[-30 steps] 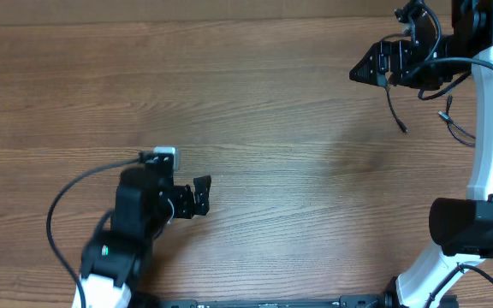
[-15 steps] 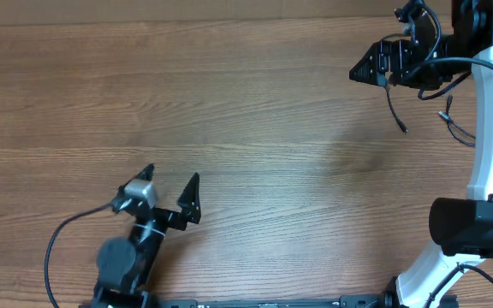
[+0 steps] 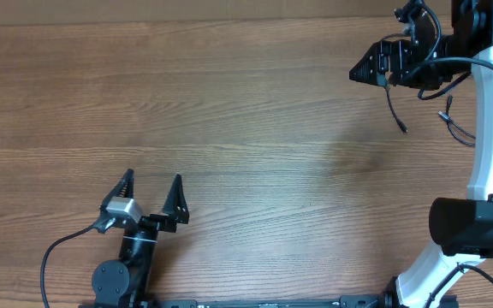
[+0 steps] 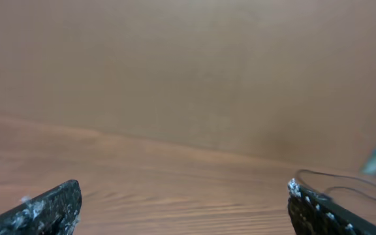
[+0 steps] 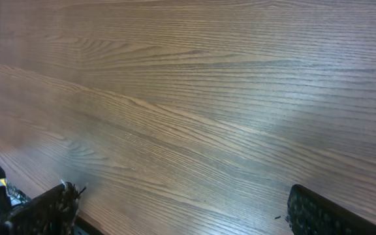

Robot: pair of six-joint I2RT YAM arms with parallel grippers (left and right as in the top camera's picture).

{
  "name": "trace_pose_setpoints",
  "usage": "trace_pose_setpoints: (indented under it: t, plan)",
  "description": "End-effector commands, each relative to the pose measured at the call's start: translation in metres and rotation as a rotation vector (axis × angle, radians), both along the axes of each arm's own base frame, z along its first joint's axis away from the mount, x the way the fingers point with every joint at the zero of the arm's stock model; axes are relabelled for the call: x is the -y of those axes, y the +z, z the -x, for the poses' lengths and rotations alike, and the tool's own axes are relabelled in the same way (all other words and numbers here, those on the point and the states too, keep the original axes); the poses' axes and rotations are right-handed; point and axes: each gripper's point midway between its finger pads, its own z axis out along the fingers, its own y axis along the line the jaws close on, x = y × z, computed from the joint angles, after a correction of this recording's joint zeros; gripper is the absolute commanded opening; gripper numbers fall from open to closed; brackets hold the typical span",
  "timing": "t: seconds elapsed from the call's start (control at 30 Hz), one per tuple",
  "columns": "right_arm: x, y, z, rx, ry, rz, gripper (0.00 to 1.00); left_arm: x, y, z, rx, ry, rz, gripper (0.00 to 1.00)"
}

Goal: Untangle cables

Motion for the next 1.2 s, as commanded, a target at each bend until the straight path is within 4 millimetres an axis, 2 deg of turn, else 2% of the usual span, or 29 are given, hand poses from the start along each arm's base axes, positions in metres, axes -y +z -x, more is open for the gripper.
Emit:
trace_pose_setpoints:
  t: [0.0, 0.2, 0.33, 1.17]
  plan:
    - [-0.002, 0.004, 0.000, 0.014, 0.005, -0.008, 1.00, -0.016, -0.012, -0.003, -0.046, 0.078, 0.006, 0.99]
    - [-0.002, 0.004, 0.000, 0.014, 0.005, -0.008, 1.00, -0.037, -0.050, -0.003, -0.198, 0.200, -0.037, 0.99]
    - [-0.002, 0.004, 0.000, 0.014, 0.004, -0.008, 1.00, -0.036, -0.051, -0.003, -0.196, 0.198, -0.088, 1.00]
    - [-0.002, 0.004, 0.000, 0.014, 0.005, -0.008, 1.00, -0.037, -0.050, -0.004, -0.193, 0.204, -0.101, 0.99]
